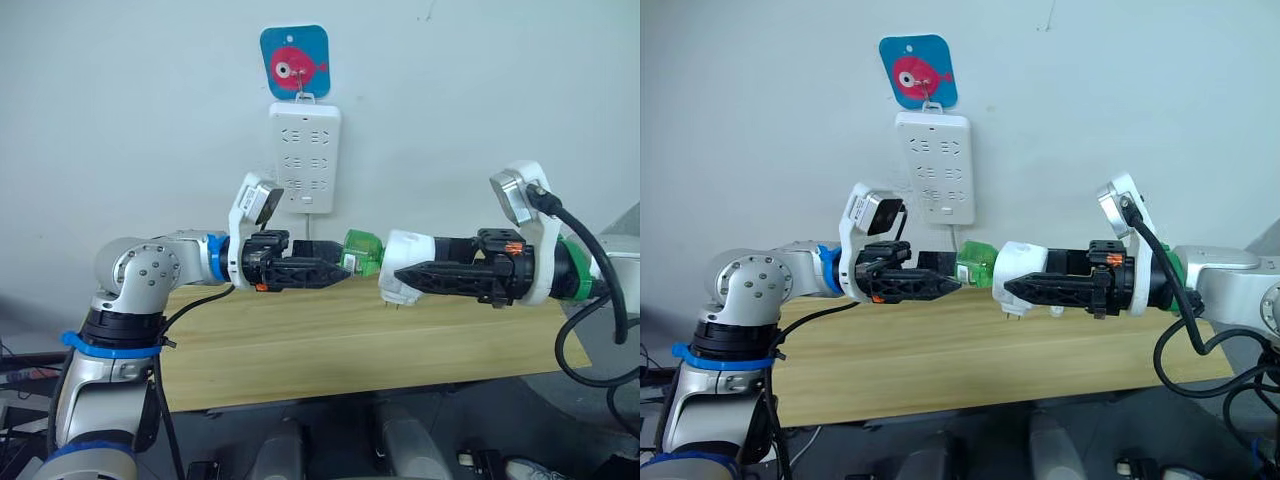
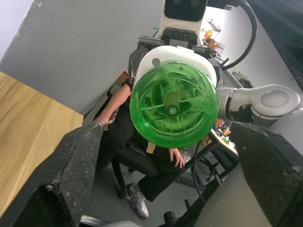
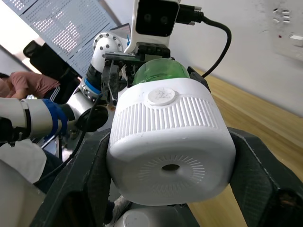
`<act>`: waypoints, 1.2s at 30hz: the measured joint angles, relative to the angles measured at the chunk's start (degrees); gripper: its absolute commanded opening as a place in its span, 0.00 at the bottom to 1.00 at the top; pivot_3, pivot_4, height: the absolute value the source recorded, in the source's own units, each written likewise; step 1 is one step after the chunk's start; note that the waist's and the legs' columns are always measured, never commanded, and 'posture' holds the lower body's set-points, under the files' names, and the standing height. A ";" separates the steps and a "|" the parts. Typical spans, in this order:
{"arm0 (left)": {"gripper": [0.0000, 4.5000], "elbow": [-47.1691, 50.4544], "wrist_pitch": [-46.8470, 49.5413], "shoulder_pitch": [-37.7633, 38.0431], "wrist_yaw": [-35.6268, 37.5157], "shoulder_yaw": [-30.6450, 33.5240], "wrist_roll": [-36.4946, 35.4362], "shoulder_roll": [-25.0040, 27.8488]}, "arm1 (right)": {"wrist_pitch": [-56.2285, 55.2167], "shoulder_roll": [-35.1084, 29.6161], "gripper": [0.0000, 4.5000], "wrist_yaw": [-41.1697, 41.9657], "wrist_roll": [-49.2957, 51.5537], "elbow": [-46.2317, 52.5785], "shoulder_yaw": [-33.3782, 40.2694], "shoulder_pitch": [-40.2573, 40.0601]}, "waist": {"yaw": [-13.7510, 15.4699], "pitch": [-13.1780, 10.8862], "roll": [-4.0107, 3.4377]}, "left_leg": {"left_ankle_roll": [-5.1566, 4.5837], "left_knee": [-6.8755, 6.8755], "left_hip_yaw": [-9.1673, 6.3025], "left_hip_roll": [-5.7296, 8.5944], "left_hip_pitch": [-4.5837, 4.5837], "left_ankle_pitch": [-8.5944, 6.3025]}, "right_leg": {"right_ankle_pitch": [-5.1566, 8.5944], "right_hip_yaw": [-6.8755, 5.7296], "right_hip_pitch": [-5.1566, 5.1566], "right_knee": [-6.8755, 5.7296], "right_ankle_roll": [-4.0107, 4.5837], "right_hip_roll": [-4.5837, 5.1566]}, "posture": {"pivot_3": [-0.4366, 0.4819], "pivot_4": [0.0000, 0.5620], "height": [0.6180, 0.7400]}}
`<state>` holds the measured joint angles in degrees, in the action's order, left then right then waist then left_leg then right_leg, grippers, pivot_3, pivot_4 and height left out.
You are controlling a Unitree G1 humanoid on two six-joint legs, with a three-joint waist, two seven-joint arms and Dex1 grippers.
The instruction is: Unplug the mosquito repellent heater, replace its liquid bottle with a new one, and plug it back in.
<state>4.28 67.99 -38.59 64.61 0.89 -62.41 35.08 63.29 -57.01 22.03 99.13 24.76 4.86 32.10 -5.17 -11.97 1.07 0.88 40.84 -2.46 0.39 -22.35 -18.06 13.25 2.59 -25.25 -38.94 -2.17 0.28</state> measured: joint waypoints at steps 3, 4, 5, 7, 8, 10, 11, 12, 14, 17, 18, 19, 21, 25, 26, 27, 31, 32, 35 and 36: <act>1.00 0.65 -0.01 0.03 -0.06 -0.42 0.00 -0.80 | 1.24 -0.36 0.67 2.21 -1.21 -0.12 -0.24 0.46 | 0.04 0.00 0.00 | 0.00 0.00 -0.02 -0.01 -0.01 0.00 | 0.00 -0.01 -0.01 0.00 0.00 0.00 | 0.28 0.24 0.92; 1.00 1.11 -0.01 0.03 0.05 -0.60 0.01 -0.84 | 1.68 -0.46 0.67 2.96 -1.48 -0.24 -0.53 0.47 | 0.04 0.00 0.00 | 0.00 0.00 -0.01 -0.01 -0.01 0.00 | 0.00 -0.01 -0.01 0.00 0.00 0.01 | 0.28 0.24 0.92; 1.00 1.48 -0.01 0.04 0.17 -0.61 0.01 -0.84 | 2.11 -0.46 0.67 3.58 -1.70 -0.25 -0.69 0.47 | 0.05 0.00 0.00 | 0.00 -0.01 -0.02 -0.01 -0.01 0.00 | 0.00 -0.01 -0.02 0.00 0.00 0.01 | 0.28 0.24 0.92; 1.00 2.13 -0.01 0.03 0.84 -0.76 0.08 -0.85 | 2.50 -0.47 0.67 4.61 -2.48 -0.25 -1.03 0.59 | 0.06 0.00 0.00 | 0.00 -0.01 -0.01 -0.02 0.00 0.00 | 0.00 -0.01 -0.01 0.00 0.00 0.01 | 0.28 0.24 0.92; 1.00 2.25 -0.03 0.03 1.15 -1.04 0.22 -0.85 | 2.70 -0.47 0.67 5.22 -2.94 -0.27 -1.15 0.63 | 0.05 0.00 0.00 | 0.00 -0.01 -0.01 -0.01 0.00 0.00 | 0.00 -0.01 -0.01 -0.01 0.00 0.01 | 0.28 0.24 0.92; 1.00 2.26 -0.03 0.02 1.33 -1.87 0.63 -0.87 | 3.11 -0.47 0.67 5.97 -3.54 -0.31 -1.24 0.74 | 0.05 0.00 0.00 | 0.00 0.00 -0.01 -0.01 -0.01 0.00 | 0.00 -0.01 -0.01 0.00 0.00 0.01 | 0.28 0.24 0.92; 1.00 2.26 -0.03 0.01 1.36 -2.13 0.80 -0.89 | 3.34 -0.47 0.67 6.34 -3.58 -0.32 -1.26 0.83 | 0.05 0.00 0.00 | 0.00 0.00 -0.01 -0.01 -0.01 0.00 | 0.00 -0.01 -0.01 0.00 0.00 0.01 | 0.28 0.24 0.92; 1.00 2.26 -0.03 -0.05 1.45 -2.44 0.88 -0.89 | 3.44 -0.47 0.67 6.63 -3.76 -0.32 -1.26 0.87 | 0.05 0.00 0.00 | 0.00 0.00 -0.02 -0.01 -0.01 0.00 | 0.00 -0.01 -0.01 0.00 0.00 0.01 | 0.28 0.24 0.92; 1.00 2.28 -0.03 -0.11 2.21 -3.13 1.31 -0.89 | 3.53 -0.47 0.67 6.95 -4.14 -0.32 -1.26 0.87 | 0.05 0.00 0.00 | 0.00 -0.01 -0.02 -0.01 -0.01 0.00 | 0.00 -0.01 -0.02 0.00 0.00 0.01 | 0.28 0.24 0.92; 1.00 2.33 -0.10 -0.11 2.29 -3.37 2.11 -1.11 | 3.55 -0.46 0.67 7.57 -5.05 -0.32 -1.25 0.87 | 0.05 0.00 0.00 | 0.00 0.00 -0.02 -0.01 -0.01 0.00 | 0.00 -0.01 -0.01 -0.01 0.00 0.01 | 0.28 0.24 0.92; 1.00 2.33 -0.25 -0.11 2.21 -3.37 2.20 -1.41 | 3.55 -0.46 0.67 7.66 -5.21 -0.32 -1.25 0.86 | 0.05 0.00 0.00 | 0.00 0.00 -0.01 -0.01 -0.01 0.00 | 0.00 -0.01 -0.01 0.00 0.00 0.01 | 0.28 0.24 0.92; 1.00 2.33 -0.50 -0.11 2.10 -3.39 2.25 -1.80 | 3.55 -0.46 0.67 7.74 -5.26 -0.31 -1.25 0.86 | 0.05 0.00 0.00 | 0.00 0.00 -0.01 -0.01 -0.01 0.00 | 0.00 -0.01 -0.01 0.00 0.00 0.01 | 0.28 0.24 0.92; 1.00 2.32 -0.81 -0.11 1.56 -3.39 2.33 -2.69 | 3.55 -0.45 0.67 7.77 -5.52 -0.31 -1.25 0.85 | 0.05 0.00 0.00 | 0.00 0.00 -0.02 -0.01 -0.01 0.00 | 0.00 -0.01 -0.01 0.00 0.00 0.02 | 0.28 0.24 0.92; 1.00 2.35 -1.01 -0.10 0.80 -3.42 2.53 -3.48 | 3.55 -0.44 0.67 7.77 -5.63 -0.29 -1.26 0.64 | 0.06 0.00 0.00 | 0.00 0.00 -0.02 -0.02 -0.01 0.00 | 0.00 -0.01 -0.02 -0.01 0.00 0.02 | 0.28 0.25 0.92; 1.00 2.36 -1.01 -0.10 0.73 -3.44 2.54 -3.55 | 3.56 -0.44 0.67 7.77 -5.64 -0.29 -1.26 0.59 | 0.06 0.00 0.00 | 0.00 0.00 -0.02 -0.02 -0.01 0.00 | 0.00 -0.01 -0.02 -0.01 0.00 0.02 | 0.28 0.25 0.92; 1.00 2.41 -1.01 -0.10 0.62 -3.44 2.54 -3.62 | 3.56 -0.44 0.67 7.77 -5.64 -0.29 -1.26 0.59 | 0.06 0.00 0.00 | 0.00 0.00 -0.02 -0.01 -0.01 0.00 | 0.00 -0.01 -0.01 -0.01 0.00 0.02 | 0.28 0.25 0.92; 0.86 2.78 -1.11 -0.10 0.12 -3.67 2.60 -3.80 | 3.61 -0.44 0.67 7.76 -5.64 -0.27 -1.26 0.59 | 0.06 0.00 0.00 | 0.00 0.00 -0.02 -0.01 -0.01 0.00 | 0.00 -0.01 -0.01 0.00 0.00 0.02 | 0.28 0.24 0.92; 0.79 2.96 -1.13 -0.09 0.07 -3.91 2.63 -3.81 | 3.62 -0.44 0.67 7.75 -5.64 -0.27 -1.27 0.59 | 0.06 0.00 0.00 | 0.00 0.00 -0.02 -0.01 -0.01 0.00 | 0.00 -0.01 -0.01 0.00 0.00 0.02 | 0.28 0.24 0.92; 0.57 3.75 -1.17 0.02 0.30 -4.19 2.63 -3.87 | 3.69 -0.44 0.67 7.55 -5.88 -0.29 -1.45 0.58 | 0.06 0.00 0.00 | 0.00 0.00 -0.02 -0.01 -0.01 0.00 | 0.00 -0.01 -0.01 0.00 0.00 0.02 | 0.28 0.24 0.92; 0.51 3.96 -1.18 0.03 0.25 -4.20 2.67 -3.84 | 3.77 -0.44 0.67 7.54 -5.86 -0.30 -1.49 0.58 | 0.06 0.00 0.00 | 0.00 0.00 -0.02 -0.01 -0.01 0.00 | 0.00 -0.01 -0.01 -0.01 0.00 0.02 | 0.28 0.24 0.92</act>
<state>8.24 66.81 -38.56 64.86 -3.31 -59.75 31.24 67.06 -57.45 29.57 93.26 24.46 3.37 32.69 -5.11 -11.97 1.06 0.88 40.84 -2.47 0.39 -22.36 -18.06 13.25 2.58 -25.27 -38.95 -2.17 0.30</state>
